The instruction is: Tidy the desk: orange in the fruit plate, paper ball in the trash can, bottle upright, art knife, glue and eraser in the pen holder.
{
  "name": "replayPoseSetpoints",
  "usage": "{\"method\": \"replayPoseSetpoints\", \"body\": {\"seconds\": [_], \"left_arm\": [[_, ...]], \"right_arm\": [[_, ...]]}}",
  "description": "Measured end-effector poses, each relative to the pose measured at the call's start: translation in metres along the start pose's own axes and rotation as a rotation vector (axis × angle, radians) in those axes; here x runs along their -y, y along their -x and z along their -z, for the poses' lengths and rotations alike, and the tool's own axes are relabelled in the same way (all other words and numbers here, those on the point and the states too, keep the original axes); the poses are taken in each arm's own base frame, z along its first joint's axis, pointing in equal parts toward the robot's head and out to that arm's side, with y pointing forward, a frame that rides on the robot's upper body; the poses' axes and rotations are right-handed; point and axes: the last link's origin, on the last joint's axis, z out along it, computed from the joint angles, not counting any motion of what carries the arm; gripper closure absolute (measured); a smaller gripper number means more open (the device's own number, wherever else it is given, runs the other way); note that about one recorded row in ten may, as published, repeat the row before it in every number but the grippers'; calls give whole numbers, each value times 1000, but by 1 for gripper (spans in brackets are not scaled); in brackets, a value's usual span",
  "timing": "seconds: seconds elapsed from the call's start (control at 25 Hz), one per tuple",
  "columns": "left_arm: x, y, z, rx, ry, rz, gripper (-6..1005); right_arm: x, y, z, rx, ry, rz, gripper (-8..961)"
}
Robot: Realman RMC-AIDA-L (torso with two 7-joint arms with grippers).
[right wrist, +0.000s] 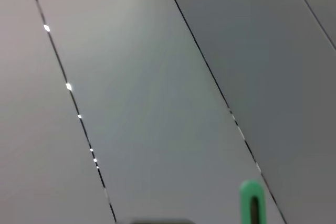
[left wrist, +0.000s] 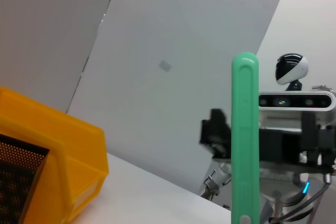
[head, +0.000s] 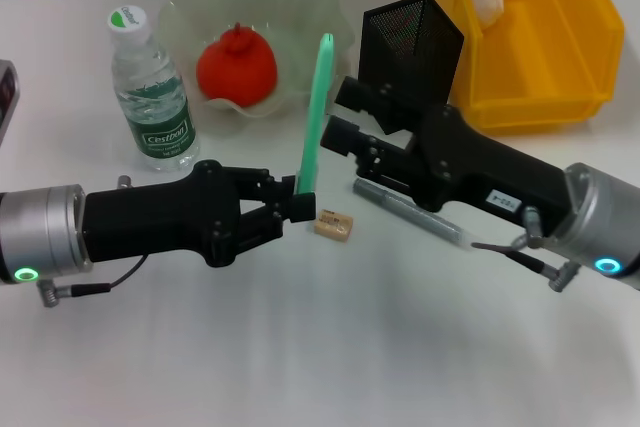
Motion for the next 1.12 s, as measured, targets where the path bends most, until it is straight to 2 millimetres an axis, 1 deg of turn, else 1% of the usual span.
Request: {"method": "replayPoseSetpoints", "body": {"seconds": [0.08, 0.24, 0.48, 0.6, 0.68, 0.8, 0.88, 1.12], "left_arm": [[0, -1, 2, 3, -3, 0, 784], [0, -1, 3, 5, -4, 2, 782], [1, -2, 4, 6, -4, 2, 778], [1, -4, 4, 8, -2, -2, 776], [2, -8, 4, 11, -1, -3, 775], [3, -11, 4, 13, 0, -5, 773], [3, -11, 4, 15, -2, -8, 772], [8, -21, 14, 56, -35, -97, 768]], "right_arm": [[-3, 2, 8, 35, -6, 49, 326], [-4, 0, 14, 44, -24, 84, 305], [-3, -3, 19, 37, -42, 83, 266], [-2, -4, 21, 39, -58, 79, 217], [0, -3, 27, 47, -87, 78, 185], [1, -3, 30, 49, -95, 91, 185], [1, -2, 30, 48, -94, 135, 185], [2, -2, 28, 45, -95, 182, 186]]}}
